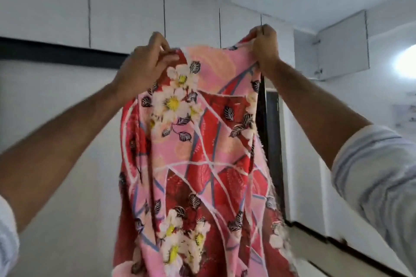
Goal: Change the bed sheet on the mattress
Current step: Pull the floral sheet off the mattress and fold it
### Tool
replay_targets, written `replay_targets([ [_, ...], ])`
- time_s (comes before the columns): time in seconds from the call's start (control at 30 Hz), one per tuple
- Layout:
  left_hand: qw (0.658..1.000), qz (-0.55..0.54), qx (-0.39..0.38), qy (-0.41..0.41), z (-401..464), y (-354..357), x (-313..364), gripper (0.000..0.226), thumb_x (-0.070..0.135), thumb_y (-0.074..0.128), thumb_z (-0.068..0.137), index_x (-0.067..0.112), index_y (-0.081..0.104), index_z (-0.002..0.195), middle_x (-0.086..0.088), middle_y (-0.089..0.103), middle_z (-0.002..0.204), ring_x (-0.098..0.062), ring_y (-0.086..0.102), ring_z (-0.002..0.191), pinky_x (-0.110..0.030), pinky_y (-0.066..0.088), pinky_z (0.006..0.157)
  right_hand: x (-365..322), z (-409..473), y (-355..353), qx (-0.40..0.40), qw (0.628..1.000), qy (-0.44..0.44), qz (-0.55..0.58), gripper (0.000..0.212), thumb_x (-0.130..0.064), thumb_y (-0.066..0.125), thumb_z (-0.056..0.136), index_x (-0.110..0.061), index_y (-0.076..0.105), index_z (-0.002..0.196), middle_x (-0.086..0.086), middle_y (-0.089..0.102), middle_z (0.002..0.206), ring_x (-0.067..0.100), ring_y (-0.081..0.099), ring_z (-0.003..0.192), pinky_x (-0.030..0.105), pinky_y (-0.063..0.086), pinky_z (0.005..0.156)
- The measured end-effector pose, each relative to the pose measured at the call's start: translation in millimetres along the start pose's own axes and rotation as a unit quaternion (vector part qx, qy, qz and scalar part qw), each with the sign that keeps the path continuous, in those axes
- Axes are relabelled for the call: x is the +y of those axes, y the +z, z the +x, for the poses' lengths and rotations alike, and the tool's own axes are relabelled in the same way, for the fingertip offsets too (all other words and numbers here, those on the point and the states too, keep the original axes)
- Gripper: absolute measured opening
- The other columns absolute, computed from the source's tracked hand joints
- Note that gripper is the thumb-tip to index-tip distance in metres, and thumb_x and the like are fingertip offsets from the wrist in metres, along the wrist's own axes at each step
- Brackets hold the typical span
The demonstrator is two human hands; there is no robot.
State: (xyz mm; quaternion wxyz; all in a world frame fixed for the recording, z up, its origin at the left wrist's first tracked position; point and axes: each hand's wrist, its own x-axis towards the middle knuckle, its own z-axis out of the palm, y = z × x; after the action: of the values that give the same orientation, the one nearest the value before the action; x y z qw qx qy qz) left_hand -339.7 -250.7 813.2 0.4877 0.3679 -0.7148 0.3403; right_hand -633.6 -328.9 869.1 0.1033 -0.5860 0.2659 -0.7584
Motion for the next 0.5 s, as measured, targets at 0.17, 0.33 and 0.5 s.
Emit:
replay_targets([
  [0.17, 0.978, -0.125, -0.063, -0.154, -25.1, 8.0, 7.7, 0.026, 0.035, 0.067, 0.096, 0.01, 0.063, 0.101, -0.01, 0.073, 0.09, -0.021, 0.069, 0.073, -0.049, 0.058, 0.074, -21.4, -10.6, -2.1, -0.122, 0.992, 0.023, -0.027, 0.018, -0.008, 0.053, 0.085, -0.019, 0.06, 0.073, -0.001, 0.063, 0.082, 0.01, 0.061, 0.074, 0.026, 0.052, 0.073],
  [0.33, 0.953, -0.208, -0.034, -0.218, -70.7, 13.3, 18.8, 0.016, 0.032, 0.069, 0.095, 0.016, 0.066, 0.093, -0.006, 0.074, 0.086, -0.025, 0.074, 0.076, -0.043, 0.059, 0.069, 7.3, -25.3, -0.2, -0.12, 0.991, 0.043, 0.046, 0.02, -0.001, 0.049, 0.089, -0.006, 0.066, 0.079, 0.005, 0.066, 0.081, 0.005, 0.064, 0.066, 0.02, 0.048, 0.065],
  [0.5, 0.899, -0.321, -0.126, -0.269, -91.1, 25.7, 32.0, 0.015, 0.026, 0.072, 0.091, 0.016, 0.067, 0.1, -0.009, 0.077, 0.09, -0.019, 0.075, 0.073, -0.026, 0.06, 0.061, 25.2, -30.0, -17.3, -0.145, 0.986, 0.084, 0.011, 0.022, -0.006, 0.047, 0.097, -0.007, 0.069, 0.096, 0.001, 0.064, 0.083, 0.006, 0.065, 0.069, 0.017, 0.049, 0.065],
])
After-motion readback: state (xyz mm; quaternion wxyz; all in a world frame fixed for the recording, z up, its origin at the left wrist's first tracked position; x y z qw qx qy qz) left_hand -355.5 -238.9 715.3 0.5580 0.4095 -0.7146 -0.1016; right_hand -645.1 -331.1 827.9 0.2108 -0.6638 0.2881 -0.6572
